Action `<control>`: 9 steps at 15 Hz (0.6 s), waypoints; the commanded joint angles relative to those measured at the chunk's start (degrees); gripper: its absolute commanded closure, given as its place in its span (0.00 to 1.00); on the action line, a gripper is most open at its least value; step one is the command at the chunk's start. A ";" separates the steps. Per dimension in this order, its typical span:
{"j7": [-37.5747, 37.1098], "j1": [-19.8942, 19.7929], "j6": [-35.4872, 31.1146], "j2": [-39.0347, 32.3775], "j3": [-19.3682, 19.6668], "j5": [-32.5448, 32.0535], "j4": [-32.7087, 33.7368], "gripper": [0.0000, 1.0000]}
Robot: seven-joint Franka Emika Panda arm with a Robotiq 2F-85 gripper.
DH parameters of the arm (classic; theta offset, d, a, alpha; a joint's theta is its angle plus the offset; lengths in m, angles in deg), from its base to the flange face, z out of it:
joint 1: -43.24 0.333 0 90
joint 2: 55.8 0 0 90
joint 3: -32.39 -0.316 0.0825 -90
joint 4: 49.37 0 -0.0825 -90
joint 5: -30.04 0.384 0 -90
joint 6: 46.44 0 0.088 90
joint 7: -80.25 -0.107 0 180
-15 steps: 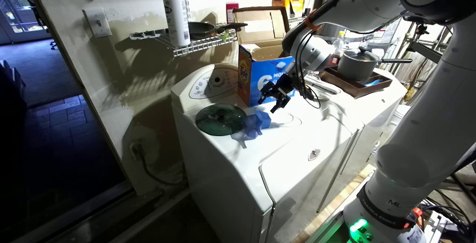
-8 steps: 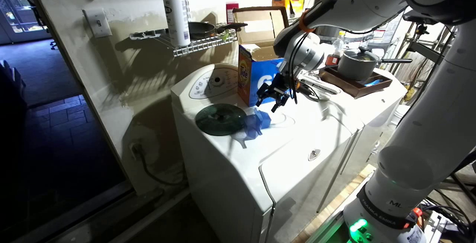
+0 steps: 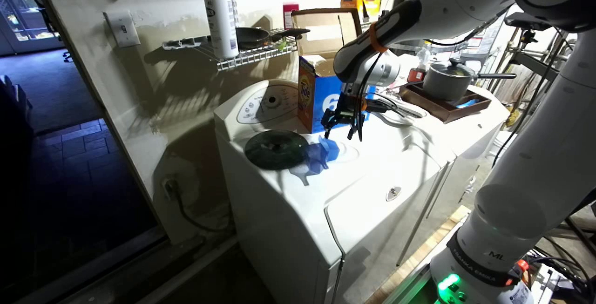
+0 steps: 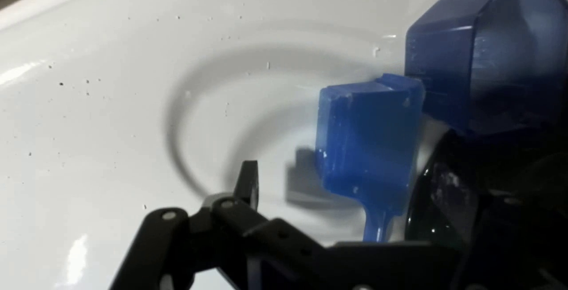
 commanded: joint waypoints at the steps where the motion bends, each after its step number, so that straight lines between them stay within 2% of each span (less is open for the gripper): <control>1: -5.53 0.54 2.33 -0.22 -0.36 -4.71 1.25 0.00; 9: -7.86 0.95 3.94 -2.19 -0.79 -5.80 3.38 0.00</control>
